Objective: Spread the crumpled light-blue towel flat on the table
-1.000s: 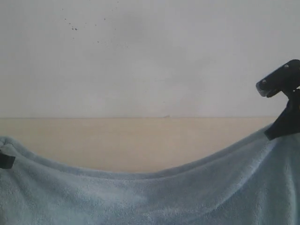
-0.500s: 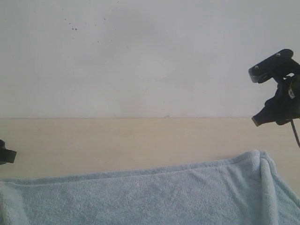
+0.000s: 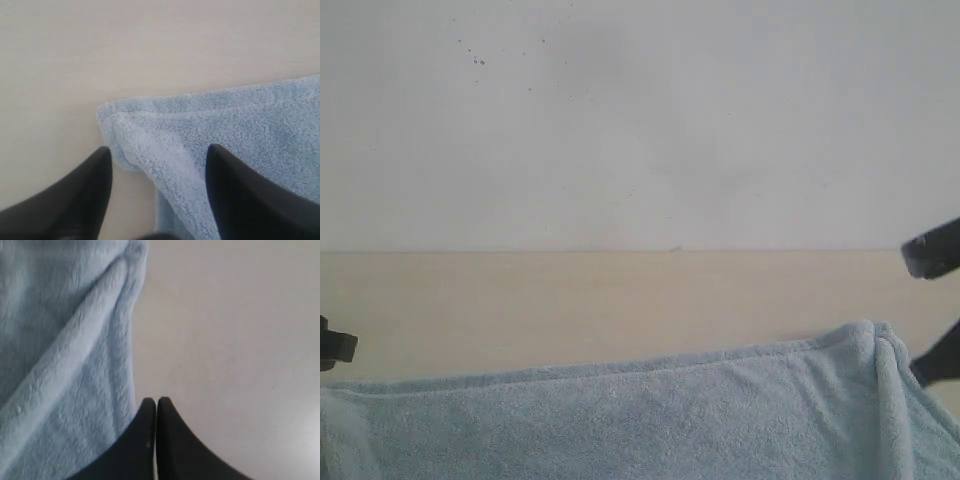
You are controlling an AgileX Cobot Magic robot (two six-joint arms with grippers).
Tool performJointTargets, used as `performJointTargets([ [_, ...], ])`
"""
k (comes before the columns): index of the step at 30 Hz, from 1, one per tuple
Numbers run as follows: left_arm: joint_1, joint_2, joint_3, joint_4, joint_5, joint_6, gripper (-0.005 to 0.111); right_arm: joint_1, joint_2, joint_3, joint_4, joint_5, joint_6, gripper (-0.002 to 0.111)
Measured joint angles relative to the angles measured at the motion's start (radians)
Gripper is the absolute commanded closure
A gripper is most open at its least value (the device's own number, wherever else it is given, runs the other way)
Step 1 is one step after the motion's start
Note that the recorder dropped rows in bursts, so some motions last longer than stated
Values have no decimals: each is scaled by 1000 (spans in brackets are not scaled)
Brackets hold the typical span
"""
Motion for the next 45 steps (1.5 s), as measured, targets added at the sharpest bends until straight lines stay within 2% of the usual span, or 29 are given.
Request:
performJointTargets([
  [5,-55,0,0,-4,0,1,54,-2,-1,151,13,-36,33,108],
  [11,-73,0,0,-4,0,4,54,-2,-2,228,15,-67,65,108],
  [23,-73,0,0,-4,-7,4,54,-2,-4,308,59,-43,78,108],
  [40,-73,0,0,-4,-17,4,54,-2,81,325,66,-30,107,108],
  [45,-73,0,0,-4,-17,5,54,-2,84,325,-1,42,208,108],
])
